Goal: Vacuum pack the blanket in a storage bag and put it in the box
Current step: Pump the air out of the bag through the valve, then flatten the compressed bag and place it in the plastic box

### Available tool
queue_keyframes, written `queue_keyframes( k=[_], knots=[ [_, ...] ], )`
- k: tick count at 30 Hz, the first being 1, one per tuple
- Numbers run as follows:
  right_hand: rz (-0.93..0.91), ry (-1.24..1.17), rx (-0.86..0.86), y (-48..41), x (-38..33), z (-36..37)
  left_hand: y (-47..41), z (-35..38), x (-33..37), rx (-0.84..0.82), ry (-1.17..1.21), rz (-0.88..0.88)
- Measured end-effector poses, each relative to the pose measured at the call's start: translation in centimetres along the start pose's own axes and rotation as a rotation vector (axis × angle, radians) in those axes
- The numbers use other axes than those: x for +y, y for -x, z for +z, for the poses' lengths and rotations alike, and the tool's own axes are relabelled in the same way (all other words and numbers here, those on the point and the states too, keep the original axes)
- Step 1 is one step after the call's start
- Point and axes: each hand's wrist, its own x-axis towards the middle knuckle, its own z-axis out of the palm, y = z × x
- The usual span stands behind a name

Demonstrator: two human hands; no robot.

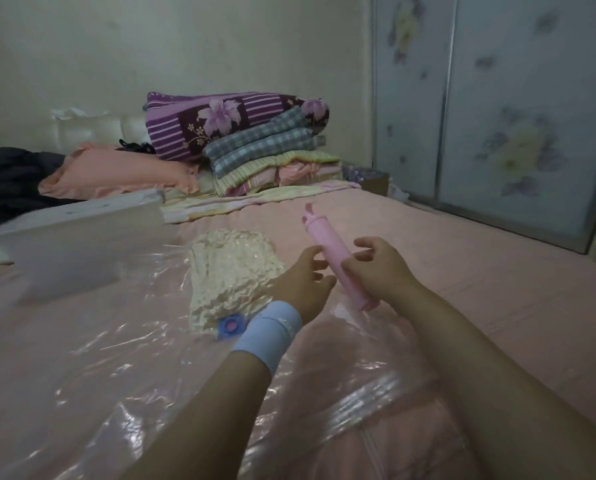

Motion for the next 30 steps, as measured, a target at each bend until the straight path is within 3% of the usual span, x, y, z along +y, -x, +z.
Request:
queue_keyframes(
  k=[7,9,13,17,19,24,30],
  knots=[
    [0.007,0.105,-0.032,-1.8,5.4,-0.9,-3.4,4.6,-0.2,-0.284,-0.751,-0.031],
    [0.039,0.101,-0.098,-2.0,6.3,-0.8,-4.1,5.5,-1.2,-0.308,-0.856,-0.054],
    [-0.029,0.263,-0.098,-3.9,7.5,-1.7,-4.8,5.9,-2.4,-0.186,-0.702,-0.006],
    [-0.066,0.512,-0.03,-5.9,9.1,-2.7,-5.9,5.8,-2.5,-0.338,-0.667,0.007],
    [-0.078,0.567,-0.08,-6.3,9.8,-2.6,-6.5,5.8,-2.2,-0.313,-0.675,0.021],
    [-0.099,0.613,-0.147,-7.3,10.7,-1.0,-7.2,5.6,-2.2,-0.211,-0.653,0.084],
    [-0.099,0.598,-0.071,-7.4,9.3,0.0,-6.4,4.7,-3.1,-0.184,-0.658,0.142]
  ],
)
